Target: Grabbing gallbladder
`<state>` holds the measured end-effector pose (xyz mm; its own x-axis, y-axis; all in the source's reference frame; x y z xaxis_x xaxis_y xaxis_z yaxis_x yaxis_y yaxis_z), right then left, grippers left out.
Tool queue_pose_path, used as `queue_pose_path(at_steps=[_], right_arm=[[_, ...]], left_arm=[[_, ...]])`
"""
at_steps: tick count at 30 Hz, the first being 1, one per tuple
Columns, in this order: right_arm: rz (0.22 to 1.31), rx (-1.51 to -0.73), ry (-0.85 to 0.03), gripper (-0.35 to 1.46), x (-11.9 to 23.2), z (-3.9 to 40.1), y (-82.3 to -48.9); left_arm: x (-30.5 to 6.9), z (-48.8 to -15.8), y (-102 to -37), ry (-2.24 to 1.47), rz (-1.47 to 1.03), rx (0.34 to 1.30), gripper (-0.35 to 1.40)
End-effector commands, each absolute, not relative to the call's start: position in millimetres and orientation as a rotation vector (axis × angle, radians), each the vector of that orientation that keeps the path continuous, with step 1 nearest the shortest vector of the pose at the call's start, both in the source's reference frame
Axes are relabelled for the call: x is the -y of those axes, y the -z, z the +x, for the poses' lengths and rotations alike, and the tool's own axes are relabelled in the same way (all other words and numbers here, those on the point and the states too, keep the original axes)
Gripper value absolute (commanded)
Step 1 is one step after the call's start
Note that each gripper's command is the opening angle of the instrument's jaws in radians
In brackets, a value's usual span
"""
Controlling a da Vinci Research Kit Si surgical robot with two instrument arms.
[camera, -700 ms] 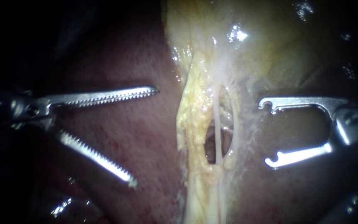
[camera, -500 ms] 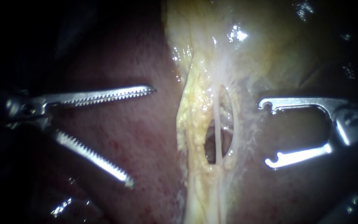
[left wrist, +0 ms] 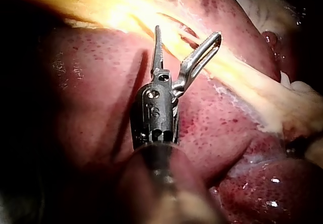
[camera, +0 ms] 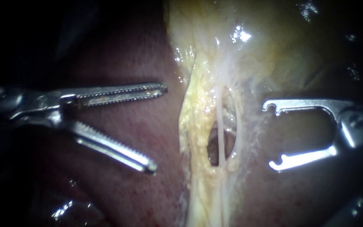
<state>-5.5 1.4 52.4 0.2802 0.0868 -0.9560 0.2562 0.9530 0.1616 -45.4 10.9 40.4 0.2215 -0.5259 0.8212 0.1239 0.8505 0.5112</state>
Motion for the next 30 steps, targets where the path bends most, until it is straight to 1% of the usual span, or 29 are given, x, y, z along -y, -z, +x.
queue_pose_path(at_steps=[1, 11, 17, 19, 21, 25, 27, 28, 30], right_arm=[[0.309, -1.288, 0.116, 0.6, -1.4, -5.6, -52.4], [0.309, -1.288, 0.117, 0.6, -1.4, -5.6, -52.4], [0.309, -1.288, 0.117, 0.6, -1.4, -5.6, -52.4], [0.309, -1.288, 0.117, 0.6, -1.4, -5.6, -52.4], [0.309, -1.288, 0.117, 0.6, -1.4, -5.6, -52.4], [0.309, -1.288, 0.117, 0.6, -1.3, -5.6, -52.4], [0.309, -1.288, 0.117, 0.6, -1.3, -5.6, -52.4], [0.309, -1.288, 0.117, 0.6, -1.3, -5.6, -52.4], [0.309, -1.288, 0.117, 0.6, -1.3, -5.6, -52.4]], left_arm=[[-11.0, -45.8, -40.8, 0.467, 0.373, 1.275, 0.76], [-11.5, -47.5, -43.9, 0.486, 0.374, 1.255, 0.72], [-11.2, -47.5, -44.9, 0.517, 0.396, 1.231, 0.61], [-11.1, -47.5, -45.1, 0.534, 0.403, 1.225, 0.52], [-11.0, -47.6, -45.3, 0.558, 0.41, 1.217, 0.37], [-10.8, -47.9, -46.1, 0.599, 0.422, 1.193, 0.17], [-10.9, -47.9, -46.7, 0.612, 0.423, 1.184, 0.14], [-10.9, -47.9, -46.9, 0.613, 0.421, 1.184, 0.07], [-11.1, -47.7, -47.3, 0.627, 0.424, 1.181, -0.18]])
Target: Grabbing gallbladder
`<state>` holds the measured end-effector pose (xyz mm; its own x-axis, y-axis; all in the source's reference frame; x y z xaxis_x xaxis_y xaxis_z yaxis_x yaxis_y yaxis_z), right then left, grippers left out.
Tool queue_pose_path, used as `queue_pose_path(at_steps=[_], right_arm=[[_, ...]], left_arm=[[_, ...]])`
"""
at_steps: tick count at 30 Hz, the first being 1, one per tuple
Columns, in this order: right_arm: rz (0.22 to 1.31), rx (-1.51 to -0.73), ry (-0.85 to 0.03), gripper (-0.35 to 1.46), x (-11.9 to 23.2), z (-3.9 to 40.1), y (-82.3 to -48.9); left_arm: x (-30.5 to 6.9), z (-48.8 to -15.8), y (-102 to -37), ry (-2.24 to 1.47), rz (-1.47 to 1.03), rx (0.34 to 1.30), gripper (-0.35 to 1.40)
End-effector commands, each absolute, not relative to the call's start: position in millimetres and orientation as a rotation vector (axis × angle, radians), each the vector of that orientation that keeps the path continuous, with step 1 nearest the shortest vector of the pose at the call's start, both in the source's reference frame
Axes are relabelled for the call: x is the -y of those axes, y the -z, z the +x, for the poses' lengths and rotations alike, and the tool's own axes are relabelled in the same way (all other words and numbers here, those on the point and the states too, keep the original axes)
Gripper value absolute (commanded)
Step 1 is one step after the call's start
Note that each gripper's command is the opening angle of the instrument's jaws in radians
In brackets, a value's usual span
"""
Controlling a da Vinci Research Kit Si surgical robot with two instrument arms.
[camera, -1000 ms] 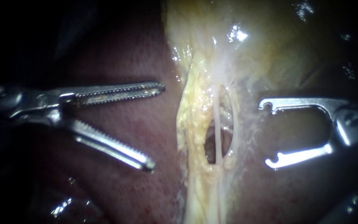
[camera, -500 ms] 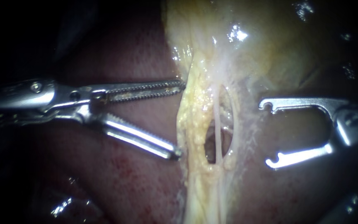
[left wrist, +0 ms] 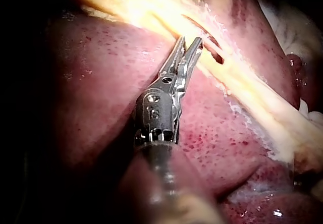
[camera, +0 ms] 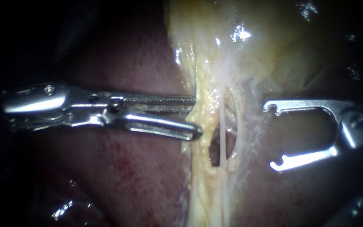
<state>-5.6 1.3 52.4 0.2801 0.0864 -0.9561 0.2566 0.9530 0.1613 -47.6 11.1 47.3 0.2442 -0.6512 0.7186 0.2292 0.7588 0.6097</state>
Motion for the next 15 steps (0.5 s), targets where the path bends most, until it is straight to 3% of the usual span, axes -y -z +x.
queue_pose_path(at_steps=[1, 2, 15], right_arm=[[0.309, -1.288, 0.117, 0.6, -1.3, -5.6, -52.4], [0.309, -1.288, 0.117, 0.6, -1.3, -5.6, -52.4], [0.309, -1.288, 0.117, 0.6, -1.3, -5.6, -52.4]], left_arm=[[-11.2, -47.6, -47.4, 0.635, 0.424, 1.176, -0.28], [-11.3, -47.4, -47.6, 0.645, 0.421, 1.171, -0.35], [-11.7, -46.2, -48.2, 0.679, 0.416, 1.152, -0.35]])
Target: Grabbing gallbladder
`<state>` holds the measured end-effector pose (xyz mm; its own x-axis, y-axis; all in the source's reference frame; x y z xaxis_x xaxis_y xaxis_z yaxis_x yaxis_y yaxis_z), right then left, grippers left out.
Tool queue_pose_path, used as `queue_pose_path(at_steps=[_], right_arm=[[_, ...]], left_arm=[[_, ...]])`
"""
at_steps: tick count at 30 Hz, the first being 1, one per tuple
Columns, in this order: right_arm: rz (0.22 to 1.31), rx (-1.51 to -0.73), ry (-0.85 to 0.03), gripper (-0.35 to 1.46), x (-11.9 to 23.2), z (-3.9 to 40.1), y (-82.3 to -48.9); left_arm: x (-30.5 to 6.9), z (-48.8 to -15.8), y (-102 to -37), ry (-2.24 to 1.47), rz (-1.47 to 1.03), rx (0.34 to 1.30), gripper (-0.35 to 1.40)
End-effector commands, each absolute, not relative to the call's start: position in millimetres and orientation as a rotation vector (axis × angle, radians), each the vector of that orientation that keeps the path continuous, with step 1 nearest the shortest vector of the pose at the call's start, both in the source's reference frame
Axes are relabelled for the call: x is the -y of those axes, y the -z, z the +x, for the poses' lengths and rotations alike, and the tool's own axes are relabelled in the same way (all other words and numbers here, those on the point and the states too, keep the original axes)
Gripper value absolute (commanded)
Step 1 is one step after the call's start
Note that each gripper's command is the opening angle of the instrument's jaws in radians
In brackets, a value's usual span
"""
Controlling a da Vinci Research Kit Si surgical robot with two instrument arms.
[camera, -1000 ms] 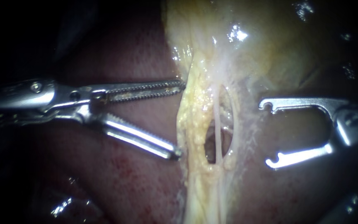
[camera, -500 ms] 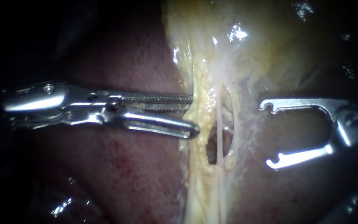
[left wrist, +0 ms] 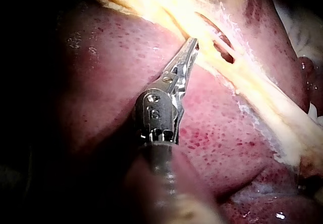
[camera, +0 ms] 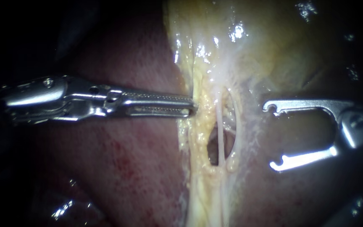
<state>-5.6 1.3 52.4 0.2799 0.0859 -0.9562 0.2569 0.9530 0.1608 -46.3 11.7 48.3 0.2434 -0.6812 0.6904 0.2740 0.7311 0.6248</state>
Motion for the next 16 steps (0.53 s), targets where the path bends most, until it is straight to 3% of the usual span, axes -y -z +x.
queue_pose_path(at_steps=[1, 16], right_arm=[[0.309, -1.288, 0.117, 0.6, -1.3, -5.6, -52.4], [0.305, -1.289, 0.122, 0.6, -1.3, -5.6, -52.5]], left_arm=[[-11.7, -46.3, -48.2, 0.679, 0.416, 1.151, -0.35], [-11.4, -46.3, -47.7, 0.685, 0.413, 1.15, -0.35]])
